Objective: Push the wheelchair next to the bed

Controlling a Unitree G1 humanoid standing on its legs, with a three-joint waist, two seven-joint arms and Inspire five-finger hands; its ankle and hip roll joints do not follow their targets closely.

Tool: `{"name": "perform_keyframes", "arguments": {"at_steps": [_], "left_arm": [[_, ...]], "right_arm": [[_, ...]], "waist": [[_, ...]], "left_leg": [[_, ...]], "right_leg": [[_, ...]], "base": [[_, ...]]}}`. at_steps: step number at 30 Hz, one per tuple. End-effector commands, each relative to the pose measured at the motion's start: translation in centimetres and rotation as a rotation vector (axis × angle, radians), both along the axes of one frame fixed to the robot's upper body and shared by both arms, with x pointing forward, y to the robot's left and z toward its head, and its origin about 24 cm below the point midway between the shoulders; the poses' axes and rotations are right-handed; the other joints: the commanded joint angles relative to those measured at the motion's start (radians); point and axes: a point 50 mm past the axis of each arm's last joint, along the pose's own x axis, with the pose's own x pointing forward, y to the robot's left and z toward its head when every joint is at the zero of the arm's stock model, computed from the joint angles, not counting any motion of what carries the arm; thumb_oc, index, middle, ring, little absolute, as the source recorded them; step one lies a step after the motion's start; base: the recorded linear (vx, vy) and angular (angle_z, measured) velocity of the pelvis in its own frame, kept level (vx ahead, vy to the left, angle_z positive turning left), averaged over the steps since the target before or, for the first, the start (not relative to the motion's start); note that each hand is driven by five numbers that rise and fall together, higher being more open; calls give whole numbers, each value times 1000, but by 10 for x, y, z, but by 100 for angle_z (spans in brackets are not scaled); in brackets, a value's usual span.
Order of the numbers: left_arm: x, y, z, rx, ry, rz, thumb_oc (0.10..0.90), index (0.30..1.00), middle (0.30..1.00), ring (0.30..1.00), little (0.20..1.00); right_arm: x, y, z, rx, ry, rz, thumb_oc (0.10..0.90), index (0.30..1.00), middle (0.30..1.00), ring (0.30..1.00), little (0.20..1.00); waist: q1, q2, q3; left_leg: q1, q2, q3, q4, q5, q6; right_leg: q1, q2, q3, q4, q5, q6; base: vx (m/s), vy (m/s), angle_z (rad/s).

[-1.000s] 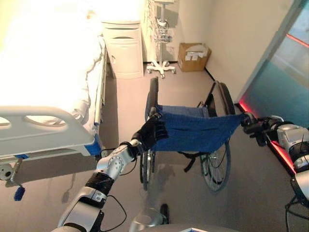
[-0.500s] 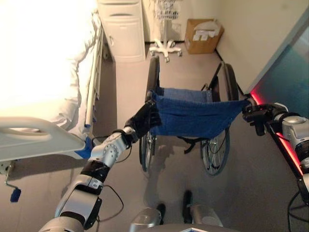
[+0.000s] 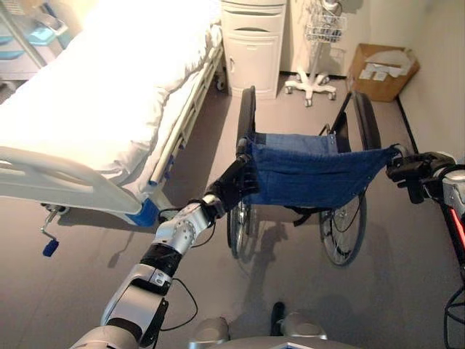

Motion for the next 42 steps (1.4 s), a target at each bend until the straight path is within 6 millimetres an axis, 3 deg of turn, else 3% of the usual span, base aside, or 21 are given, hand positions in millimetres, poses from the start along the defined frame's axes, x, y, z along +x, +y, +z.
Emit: {"name": "perform_keyframes", "arguments": {"at_steps": [1, 3, 6, 8, 11, 17, 19, 21, 24, 25, 27, 28, 31, 34, 37, 39, 41, 42], "left_arm": [[-3, 20, 2, 37, -39, 55, 400, 300, 300, 300, 300], [-1, 20, 3, 36, -44, 53, 400, 300, 300, 300, 300], [-1, 18, 1, 38, -49, 44, 400, 300, 300, 300, 300], [-2, 20, 2, 42, -54, 44, 400, 300, 300, 300, 300], [-2, 23, 6, 44, -56, 45, 400, 300, 300, 300, 300], [8, 35, 13, 58, -52, 76, 400, 300, 300, 300, 300], [10, 36, 13, 63, -53, 72, 400, 300, 300, 300, 300], [10, 38, 11, 80, -52, 62, 400, 300, 300, 300, 300], [10, 41, 10, 92, -53, 61, 400, 300, 300, 300, 300], [10, 43, 10, 90, -53, 69, 400, 300, 300, 300, 300], [11, 44, 11, 86, -52, 84, 400, 300, 300, 300, 300], [12, 42, 11, 88, -56, 96, 400, 300, 300, 300, 300], [12, 43, 14, 92, -71, 109, 400, 300, 300, 300, 300], [10, 43, 18, 92, -90, 121, 400, 300, 300, 300, 300], [9, 42, 19, 103, -94, 106, 400, 300, 300, 300, 300], [10, 42, 19, 116, -91, 108, 400, 300, 300, 300, 300], [12, 44, 19, 131, -85, 119, 400, 300, 300, 300, 300], [12, 44, 17, 139, -82, 112, 400, 300, 300, 300, 300]], "right_arm": [[49, 115, 23, 246, -242, 409, 400, 300, 300, 300, 300], [50, 120, 23, 244, -241, 403, 400, 300, 300, 300, 300], [51, 122, 23, 240, -237, 385, 400, 300, 300, 300, 300], [49, 118, 18, 241, -228, 377, 400, 300, 300, 300, 300], [47, 111, 16, 243, -217, 369, 400, 300, 300, 300, 300], [47, 110, 1, 259, -185, 382, 400, 300, 300, 300, 300], [47, 110, -3, 268, -188, 373, 400, 300, 300, 300, 300], [44, 110, -9, 270, -190, 363, 400, 300, 300, 300, 300], [39, 110, -15, 275, -191, 359, 400, 300, 300, 300, 300], [38, 111, -16, 275, -189, 363, 400, 300, 300, 300, 300], [39, 114, -15, 279, -185, 371, 400, 300, 300, 300, 300], [42, 120, -10, 280, -183, 382, 400, 300, 300, 300, 300], [43, 122, -6, 281, -192, 397, 400, 300, 300, 300, 300], [40, 122, -4, 273, -205, 409, 400, 300, 300, 300, 300], [38, 112, 1, 270, -203, 396, 400, 300, 300, 300, 300], [38, 110, 3, 269, -190, 391, 400, 300, 300, 300, 300], [38, 110, 2, 272, -171, 394, 400, 300, 300, 300, 300], [38, 107, -2, 275, -162, 367, 400, 300, 300, 300, 300]], "waist": [[88, -36, -79], [97, -21, -77], [124, 2, -72], [149, 15, -76], [171, 12, -85], [211, -21, -105], [219, -29, -110], [222, -31, -110], [211, -21, -110], [199, -3, -113], [187, 5, -113], [174, 14, -109], [154, 16, -94], [113, 3, -71], [62, -22, -62], [45, -26, -67], [31, -26, -74], [24, -23, -88]], "left_leg": [[16, 8, 160, 76, 28, 61], [14, -7, 200, -40, 22, 63], [-28, -38, 246, -240, 66, 50], [-92, -49, 285, -359, 163, 30], [-130, -63, 287, -376, 189, 20], [-140, -85, 286, -213, 19, 109], [-128, -102, 271, -198, -2, 133], [-95, -129, 245, -195, -25, 163], [-51, -151, 214, -210, -41, 185], [-32, -145, 207, -221, -30, 196], [0, -147, 196, -228, -43, 199], [41, -146, 176, -242, -52, 198], [90, -150, 145, -255, -73, 189], [132, -168, 117, -256, -119, 185], [171, -205, 53, -244, -174, 194], [199, -207, 30, -242, -199, 193], [229, -199, 15, -240, -225, 195], [232, -193, 7, -230, -233, 199]], "right_leg": [[-21, -31, 27, 2, 88, 65], [12, -4, 13, -5, 63, 65], [81, 46, 1, -26, 24, 65], [146, 91, 11, -52, -7, 55], [194, 107, 26, -57, -51, 48], [224, 24, -13, 33, -112, 74], [216, -13, -27, 103, -81, 109], [183, -90, -32, 276, 21, 150], [135, -133, -4, 459, 97, 170], [94, -132, 0, 519, 137, 154], [49, -146, 10, 529, 141, 145], [-2, -142, -1, 464, 97, 128], [-76, -138, -21, 313, 93, 124], [-176, -119, 3, 122, 169, 159], [-255, -90, 75, -26, 285, 204], [-277, -79, 80, -72, 306, 210], [-295, -71, 87, -39, 304, 201], [-278, -62, 112, -8, 271, 187]], "base": [[212, -80, 6], [248, -31, 1], [282, 1, 19], [420, -1, 57], [356, 13, -29], [284, 76, -31], [256, 132, 24], [290, 214, 32], [248, 201, 35], [163, 152, 38], [265, 78, 60], [330, 3, 62], [217, -77, -5], [208, -130, -24], [331, -169, 52], [368, -206, 118], [349, -264, 74], [246, -243, 3]]}}
